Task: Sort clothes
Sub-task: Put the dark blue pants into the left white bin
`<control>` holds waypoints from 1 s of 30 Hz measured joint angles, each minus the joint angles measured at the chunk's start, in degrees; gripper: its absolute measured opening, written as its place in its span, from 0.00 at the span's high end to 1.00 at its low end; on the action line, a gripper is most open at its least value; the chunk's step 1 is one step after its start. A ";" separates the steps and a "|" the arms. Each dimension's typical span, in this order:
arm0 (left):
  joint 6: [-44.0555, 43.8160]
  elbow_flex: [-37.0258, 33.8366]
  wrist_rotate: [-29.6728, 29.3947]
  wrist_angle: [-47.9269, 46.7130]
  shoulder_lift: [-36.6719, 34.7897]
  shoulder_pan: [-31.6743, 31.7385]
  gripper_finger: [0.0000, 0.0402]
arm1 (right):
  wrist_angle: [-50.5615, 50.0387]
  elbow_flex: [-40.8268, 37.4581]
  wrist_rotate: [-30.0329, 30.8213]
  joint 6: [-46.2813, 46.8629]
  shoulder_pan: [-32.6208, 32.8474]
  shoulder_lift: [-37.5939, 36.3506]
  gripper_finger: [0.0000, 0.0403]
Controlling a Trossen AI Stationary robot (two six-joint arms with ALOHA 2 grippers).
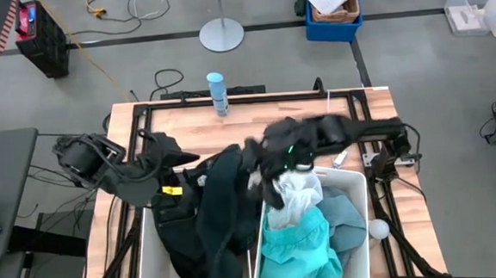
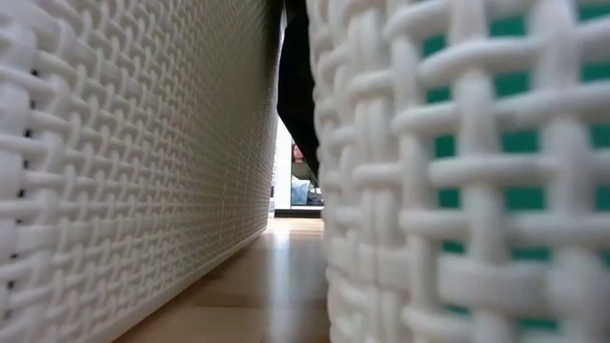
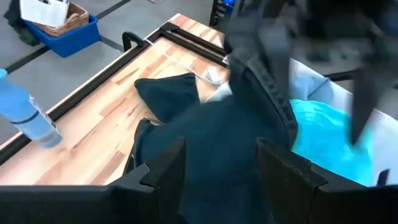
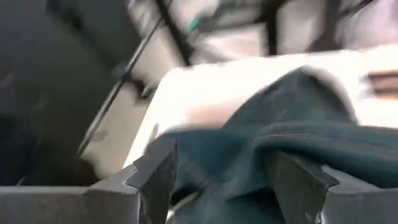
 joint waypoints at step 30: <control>5.74 0.15 18.22 1.05 7.69 0.61 0.54 | 12.39 -0.24 -13.79 4.74 0.22 5.72 0.36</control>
